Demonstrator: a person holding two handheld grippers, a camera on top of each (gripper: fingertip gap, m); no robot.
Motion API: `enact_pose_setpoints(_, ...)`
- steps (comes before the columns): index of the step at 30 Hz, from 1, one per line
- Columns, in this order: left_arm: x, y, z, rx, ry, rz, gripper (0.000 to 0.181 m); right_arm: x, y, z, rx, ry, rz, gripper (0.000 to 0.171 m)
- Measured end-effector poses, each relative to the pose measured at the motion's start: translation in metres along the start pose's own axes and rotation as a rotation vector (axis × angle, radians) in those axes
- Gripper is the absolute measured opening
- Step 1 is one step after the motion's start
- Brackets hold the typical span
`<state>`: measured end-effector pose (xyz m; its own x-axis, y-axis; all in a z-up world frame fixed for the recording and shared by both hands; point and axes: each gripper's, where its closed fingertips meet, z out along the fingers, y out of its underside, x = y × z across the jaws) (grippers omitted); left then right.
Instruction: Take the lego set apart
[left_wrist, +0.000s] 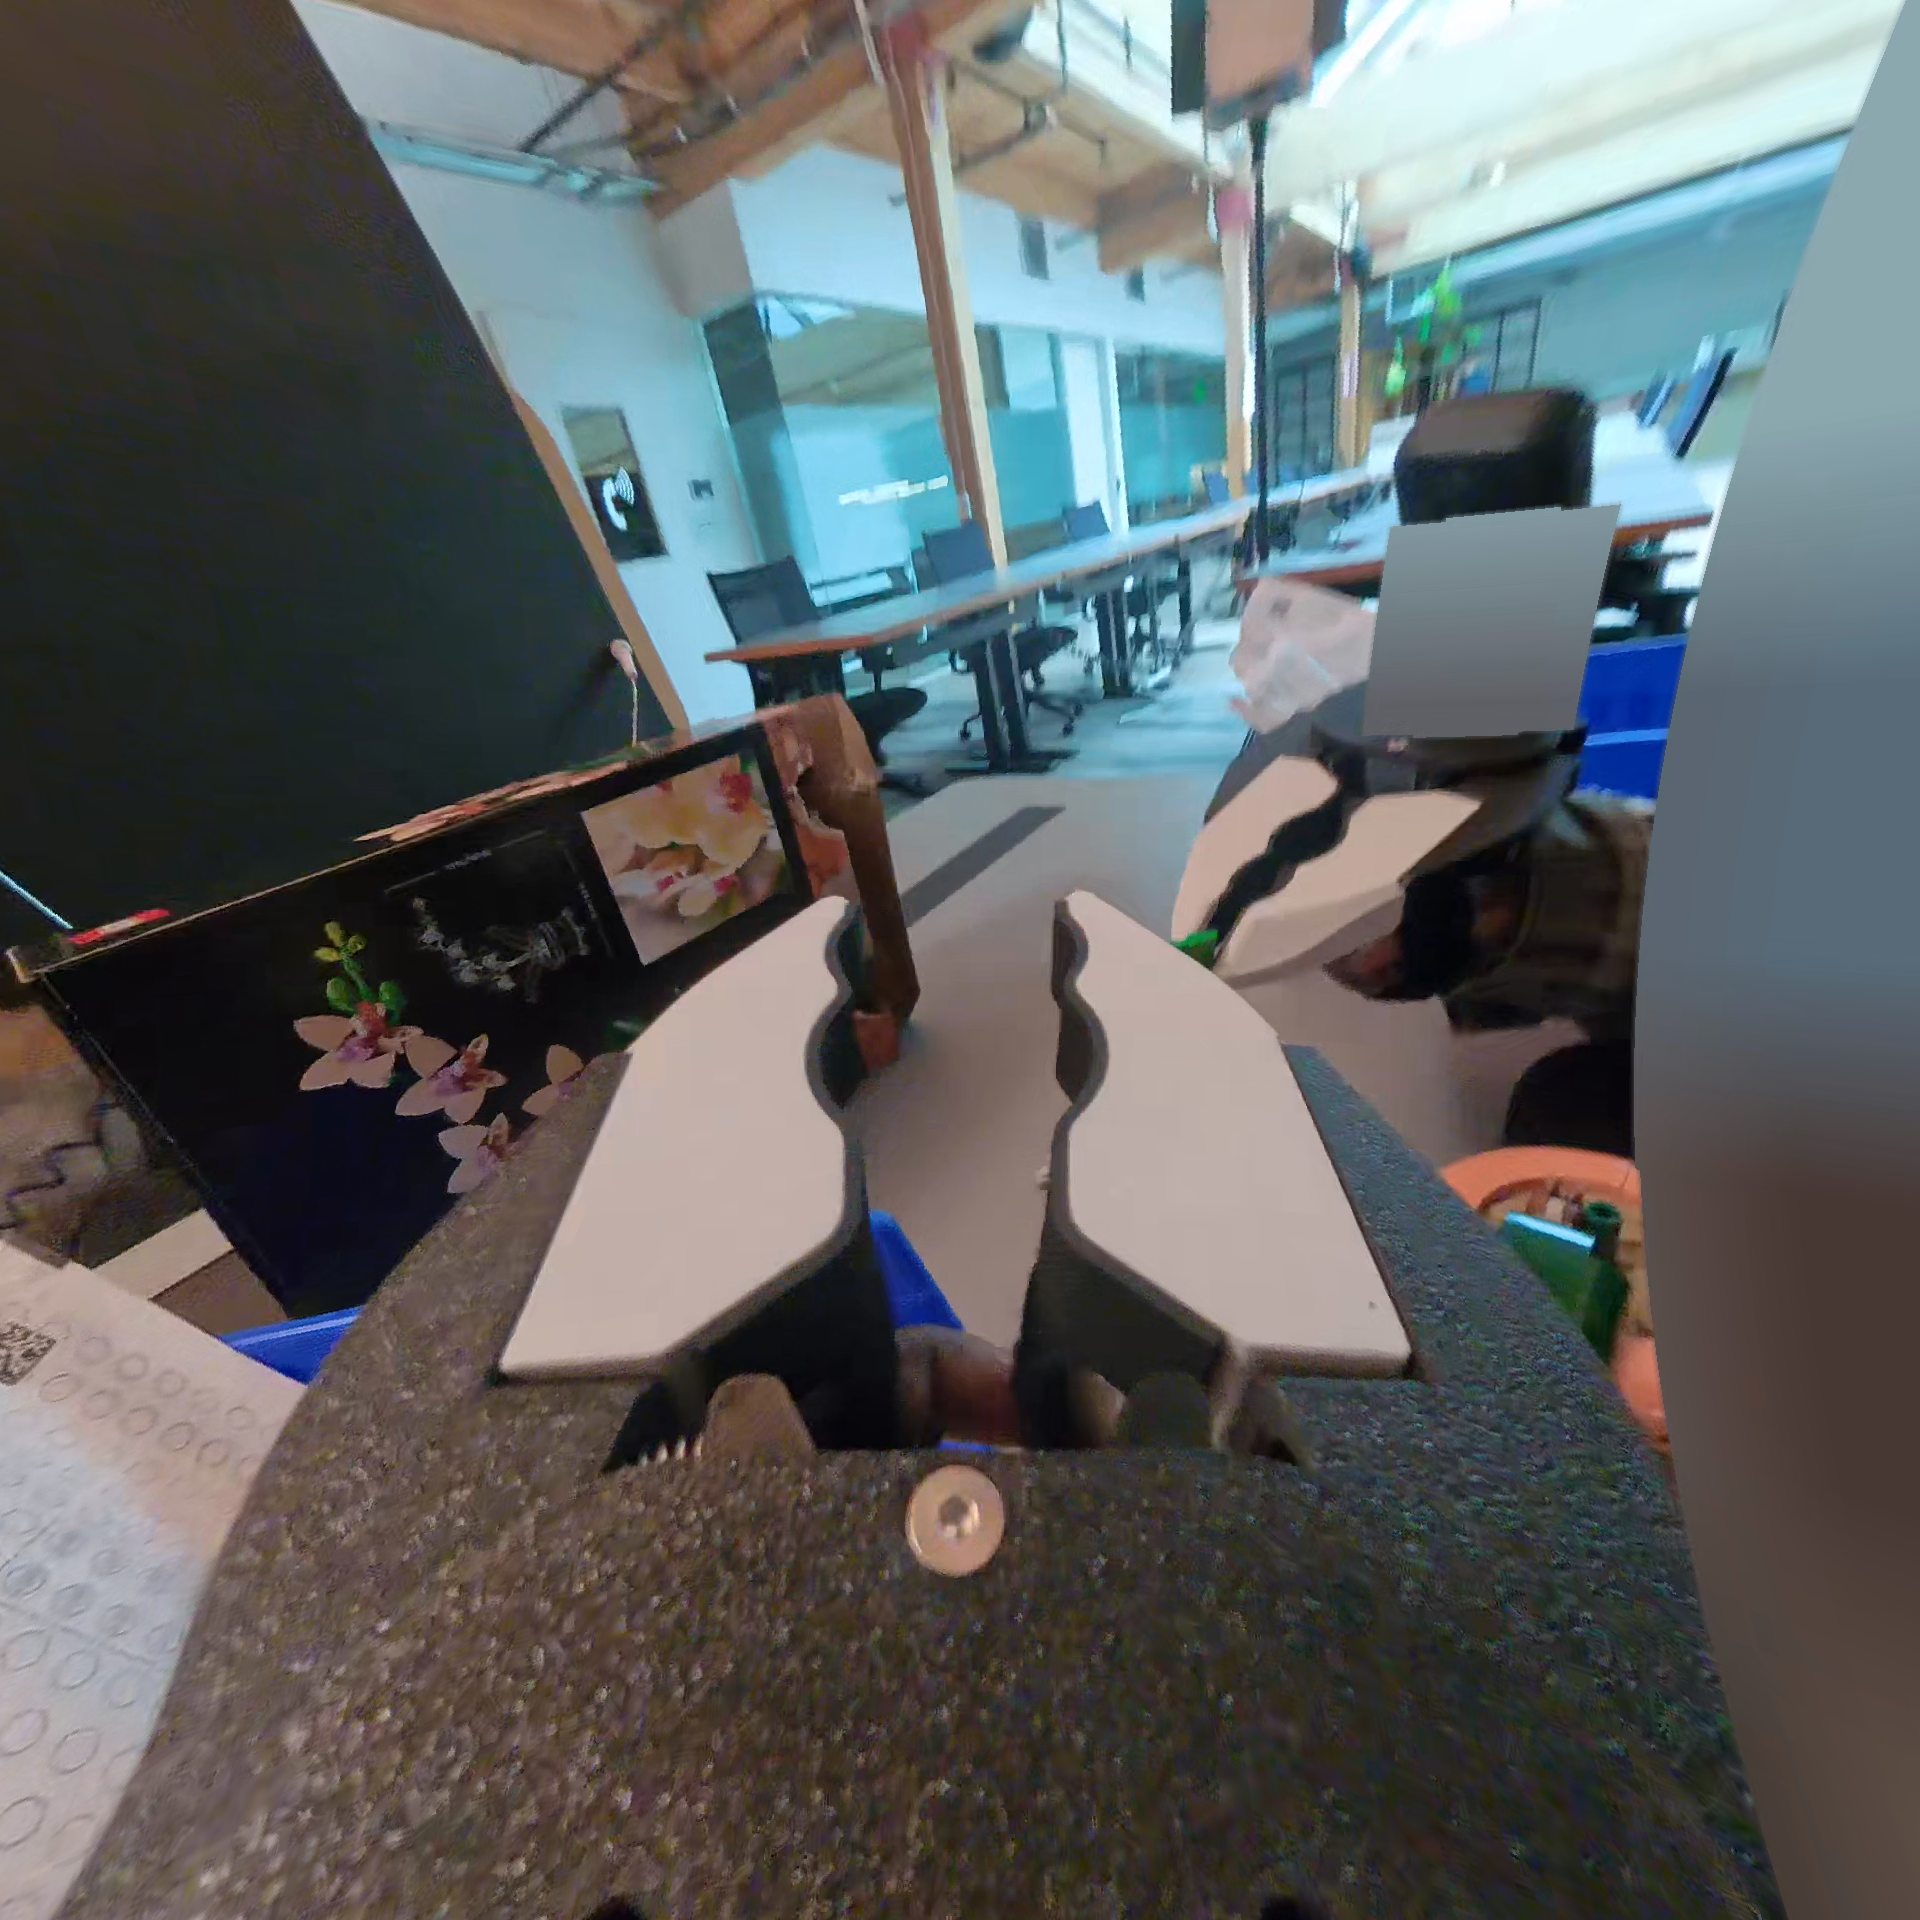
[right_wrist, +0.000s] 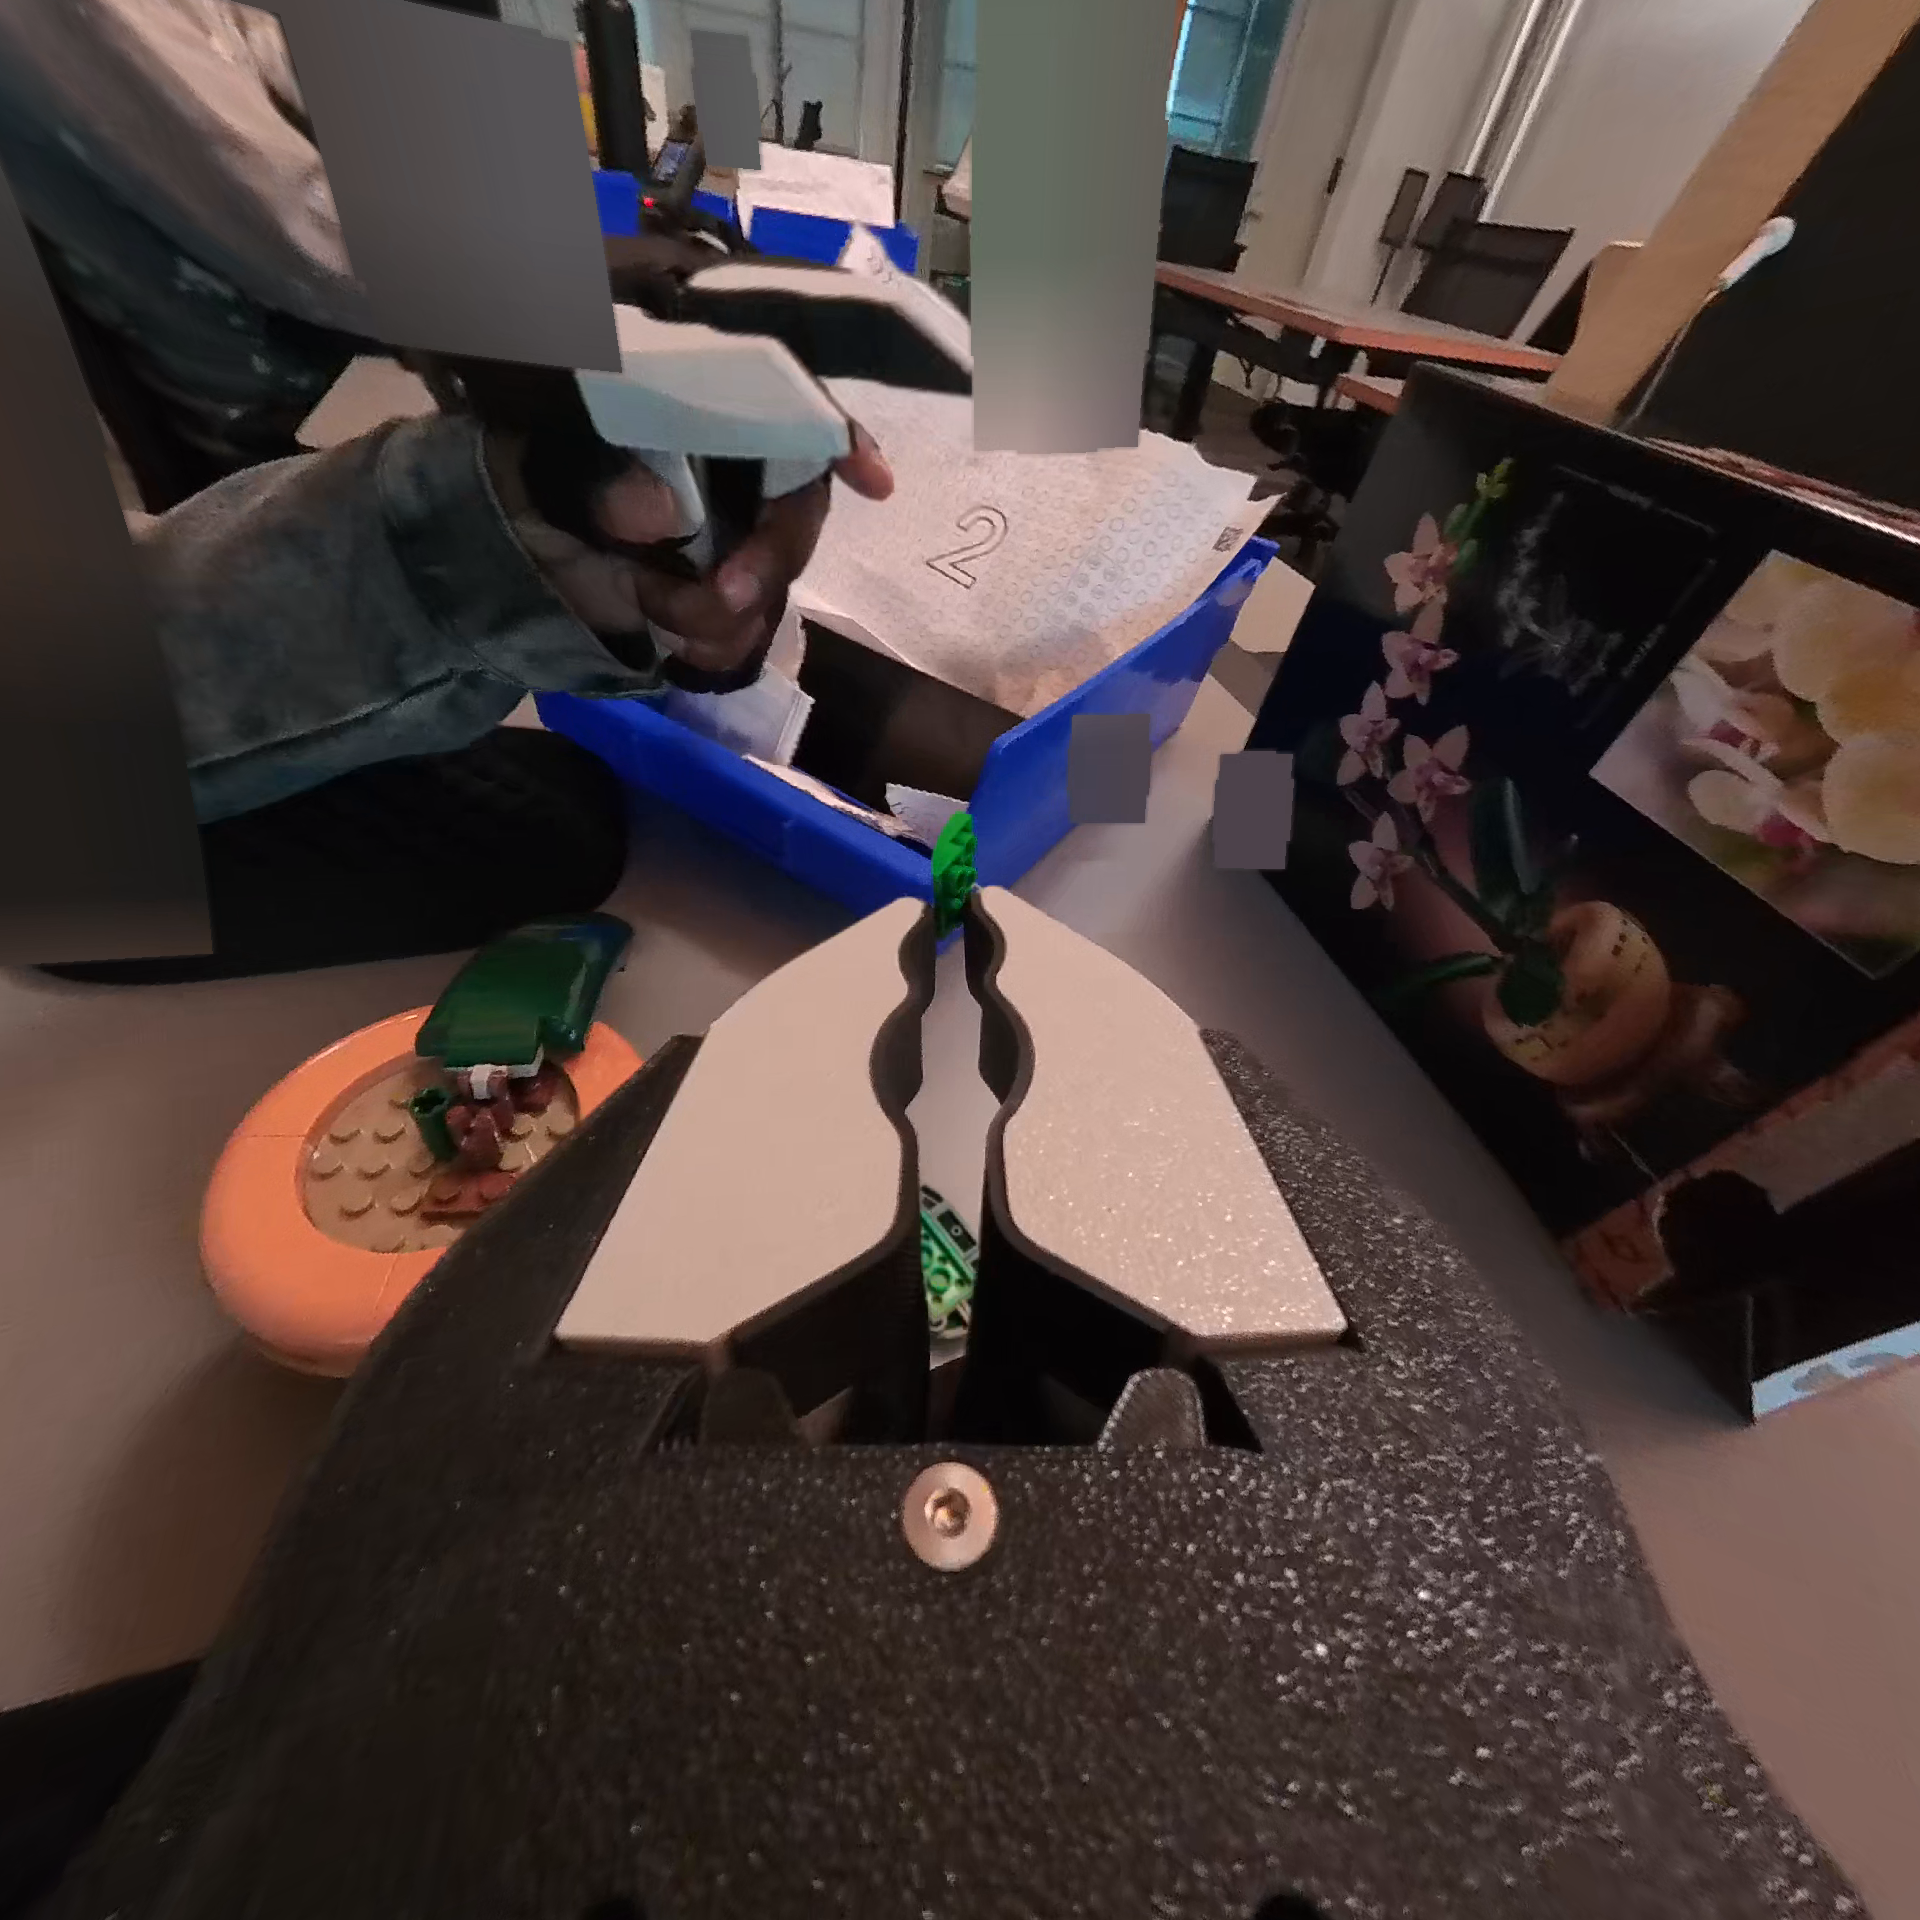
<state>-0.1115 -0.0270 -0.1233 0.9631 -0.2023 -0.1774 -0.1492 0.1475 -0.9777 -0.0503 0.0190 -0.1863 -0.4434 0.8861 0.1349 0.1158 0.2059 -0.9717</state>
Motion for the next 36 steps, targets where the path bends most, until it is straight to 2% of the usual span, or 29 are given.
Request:
enact_pose_setpoints(2,0.01,-0.004,-0.002,0.016,0.072,0.004,0.035,0.001,-0.002,-0.001,0.018,0.005,-0.006,0.005)
enact_pose_setpoints(5,0.063,-0.004,-0.007,0.004,0.377,0.096,0.034,0.004,-0.01,-0.007,0.042,0.021,-0.016,0.005)
enact_pose_setpoints(6,0.069,-0.011,-0.012,0.033,0.394,0.166,0.03,0.005,-0.014,-0.008,0.052,0.019,-0.01,0.005)
enact_pose_setpoints(8,0.05,-0.039,-0.028,0.123,0.289,0.229,0.027,0.001,-0.024,-0.004,0.031,-0.028,0.014,0.005)
enact_pose_setpoints(11,-0.006,-0.081,-0.073,0.282,0.084,0.13,0.012,-0.009,-0.036,0.018,-0.129,-0.125,-0.023,0.005)
enact_pose_setpoints(12,-0.023,-0.085,-0.087,0.295,0.018,0.121,0.011,-0.012,-0.04,0.028,-0.194,-0.158,-0.041,0.005)
enact_pose_setpoints(15,-0.056,-0.07,-0.106,0.184,-0.141,0.13,0.014,-0.024,-0.045,0.067,-0.38,-0.29,-0.061,0.005)
enact_pose_setpoints(16,-0.061,-0.068,-0.109,0.165,-0.162,0.123,0.0,-0.028,-0.042,0.081,-0.446,-0.329,-0.077,0.005)
enact_pose_setpoints(18,-0.062,-0.071,-0.111,0.167,-0.17,0.11,0.0,-0.032,-0.032,0.106,-0.575,-0.362,-0.128,0.005)
enact_pose_setpoints(26,-0.08,-0.084,-0.125,0.293,-0.321,0.082,0.0,-0.066,-0.023,0.187,-0.734,-0.517,-0.12,0.005)
enact_pose_setpoints(30,-0.087,-0.081,-0.128,0.286,-0.347,0.057,0.0,-0.073,-0.016,0.209,-0.754,-0.543,-0.15,0.005)
enact_pose_setpoints(33,-0.088,-0.081,-0.129,0.291,-0.353,0.054,0.0,-0.078,-0.017,0.215,-0.737,-0.569,-0.163,0.021)
enact_pose_setpoints(36,-0.086,-0.082,-0.129,0.298,-0.347,0.056,0.0,-0.079,-0.018,0.213,-0.735,-0.579,-0.2,0.03)
